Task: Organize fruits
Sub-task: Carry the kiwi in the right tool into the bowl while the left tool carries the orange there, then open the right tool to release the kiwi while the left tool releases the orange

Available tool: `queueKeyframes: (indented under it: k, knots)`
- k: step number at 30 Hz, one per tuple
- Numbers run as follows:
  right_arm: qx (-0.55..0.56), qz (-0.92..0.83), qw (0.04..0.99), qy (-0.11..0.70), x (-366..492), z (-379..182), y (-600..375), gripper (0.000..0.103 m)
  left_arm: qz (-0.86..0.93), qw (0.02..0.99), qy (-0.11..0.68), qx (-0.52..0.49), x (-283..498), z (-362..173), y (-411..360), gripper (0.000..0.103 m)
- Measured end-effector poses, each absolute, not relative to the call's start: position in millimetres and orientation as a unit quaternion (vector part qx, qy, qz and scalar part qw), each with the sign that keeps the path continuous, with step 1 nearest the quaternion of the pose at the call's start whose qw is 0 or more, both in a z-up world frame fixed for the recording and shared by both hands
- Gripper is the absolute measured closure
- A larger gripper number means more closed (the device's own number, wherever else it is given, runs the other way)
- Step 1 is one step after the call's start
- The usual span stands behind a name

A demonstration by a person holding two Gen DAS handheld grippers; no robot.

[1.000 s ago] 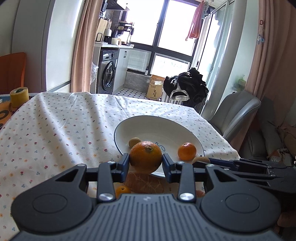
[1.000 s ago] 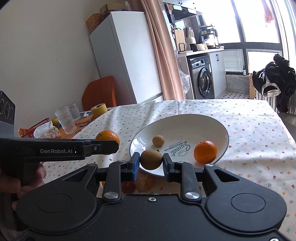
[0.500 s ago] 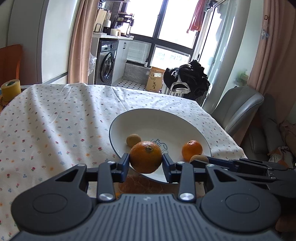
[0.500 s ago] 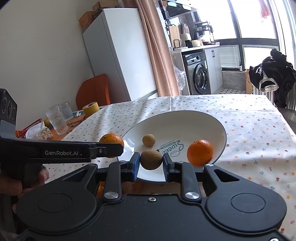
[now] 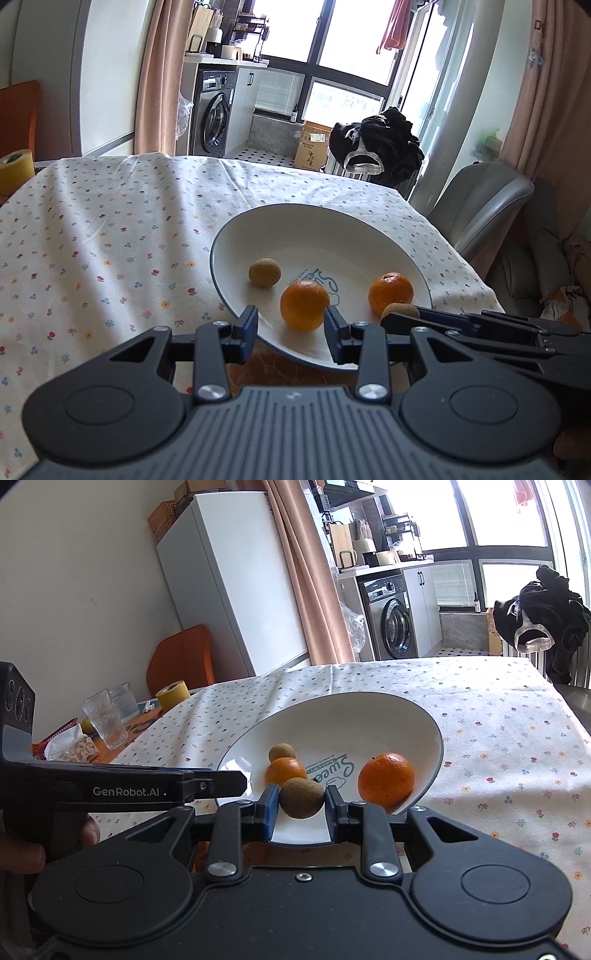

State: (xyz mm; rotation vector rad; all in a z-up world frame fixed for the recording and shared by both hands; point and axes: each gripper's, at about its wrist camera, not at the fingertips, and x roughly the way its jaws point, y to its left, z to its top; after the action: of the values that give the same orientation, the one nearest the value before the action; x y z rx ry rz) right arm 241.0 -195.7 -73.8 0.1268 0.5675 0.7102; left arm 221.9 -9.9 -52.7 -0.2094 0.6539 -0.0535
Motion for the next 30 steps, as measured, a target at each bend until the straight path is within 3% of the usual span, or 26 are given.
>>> queueKeyframes:
  k: [9,13,23,27,30]
  knots:
    - [0.058,0.335,0.899,0.276,236.7,-71.2,-189.7,0.077,-0.022,0.942,0.315,-0.115,209.1,-49.5,0.9,0.065]
    - [0.058,0.325,0.904,0.273,235.8,-68.2,-191.7,0.072,-0.02,0.94,0.316,-0.123,203.3,-47.2,5.8,0.061]
    - [0.055,0.314,0.911,0.262,223.0,-60.5,-200.4,0.05,0.0,0.944,0.3,-0.133,183.5,-41.3,15.1,0.024]
    - [0.054,0.313,0.913,0.256,217.3,-56.3,-204.2,0.039,0.01,0.945,0.299,-0.132,176.4,-40.3,18.5,0.022]
    - [0.049,0.307,0.916,0.254,213.3,-52.8,-206.3,0.037,0.012,0.946,0.296,-0.135,171.0,-39.1,21.8,0.021]
